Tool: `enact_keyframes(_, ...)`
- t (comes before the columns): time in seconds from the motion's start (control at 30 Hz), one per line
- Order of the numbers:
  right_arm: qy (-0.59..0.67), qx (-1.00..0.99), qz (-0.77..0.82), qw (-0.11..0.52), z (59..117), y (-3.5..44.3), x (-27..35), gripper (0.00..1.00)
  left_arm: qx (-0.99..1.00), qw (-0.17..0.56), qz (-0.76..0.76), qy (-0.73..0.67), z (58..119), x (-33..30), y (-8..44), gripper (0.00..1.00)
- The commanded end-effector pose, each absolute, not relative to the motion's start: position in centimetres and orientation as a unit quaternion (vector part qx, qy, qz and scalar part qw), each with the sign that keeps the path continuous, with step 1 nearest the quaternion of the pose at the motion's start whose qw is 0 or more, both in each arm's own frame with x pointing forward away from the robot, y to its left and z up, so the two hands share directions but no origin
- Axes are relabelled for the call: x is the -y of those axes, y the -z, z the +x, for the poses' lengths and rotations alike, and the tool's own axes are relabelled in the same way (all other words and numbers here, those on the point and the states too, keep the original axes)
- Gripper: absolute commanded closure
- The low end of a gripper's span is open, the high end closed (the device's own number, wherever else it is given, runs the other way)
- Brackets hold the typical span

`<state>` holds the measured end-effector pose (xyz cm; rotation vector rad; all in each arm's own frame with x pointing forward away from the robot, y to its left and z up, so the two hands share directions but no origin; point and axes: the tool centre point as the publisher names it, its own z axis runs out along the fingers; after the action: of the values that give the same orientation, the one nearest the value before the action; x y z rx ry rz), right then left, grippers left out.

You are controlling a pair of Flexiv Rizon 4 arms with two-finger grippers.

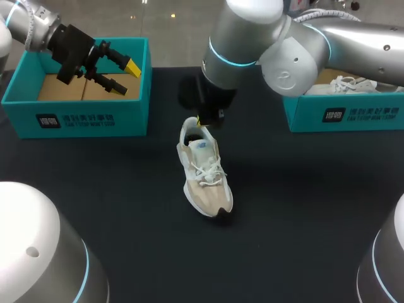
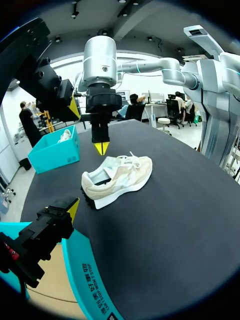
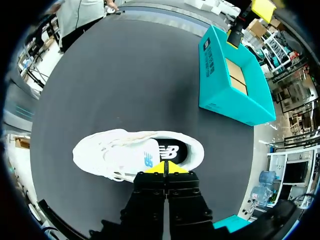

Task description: Take the shoe out of the shoebox, open the shoe tongue, remove and reinsert the insole, then place the shoe into the shoebox

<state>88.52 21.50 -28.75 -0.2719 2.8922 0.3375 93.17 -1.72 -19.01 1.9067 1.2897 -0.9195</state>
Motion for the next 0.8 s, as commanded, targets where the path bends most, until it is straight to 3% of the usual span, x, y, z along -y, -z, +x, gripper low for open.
enact_keyframes(0.03,-0.114,-0.986,-0.082,0.094,90.1,29.2,-22.6,1.00,-0.492,0.324,0.728,0.350,93.1,1.7,19.0,0.00)
enact_keyframes(0.2,-0.098,-0.988,-0.071,0.096,91.4,29.6,-23.3,0.97,-0.492,0.324,0.728,0.350,93.1,1.7,19.0,0.00)
enact_keyframes(0.3,-0.086,-0.988,-0.081,0.103,92.1,29.8,-23.8,0.57,-0.492,0.324,0.728,0.350,93.1,1.7,19.0,0.00)
enact_keyframes(0.33,-0.086,-0.987,-0.083,0.106,92.2,29.9,-23.9,0.38,-0.492,0.324,0.728,0.350,93.1,1.7,19.0,0.00)
enact_keyframes(0.4,-0.084,-0.987,-0.088,0.108,92.6,29.9,-24.2,0.36,-0.492,0.324,0.728,0.350,93.1,1.7,19.0,0.00)
enact_keyframes(0.6,-0.053,-0.985,-0.108,0.123,93.4,30.1,-24.3,0.13,-0.492,0.324,0.728,0.350,93.1,1.7,19.0,0.00)
enact_keyframes(0.8,-0.006,-0.981,-0.125,0.145,94.3,30.9,-24.4,0.12,-0.492,0.324,0.728,0.350,93.1,1.7,19.0,0.00)
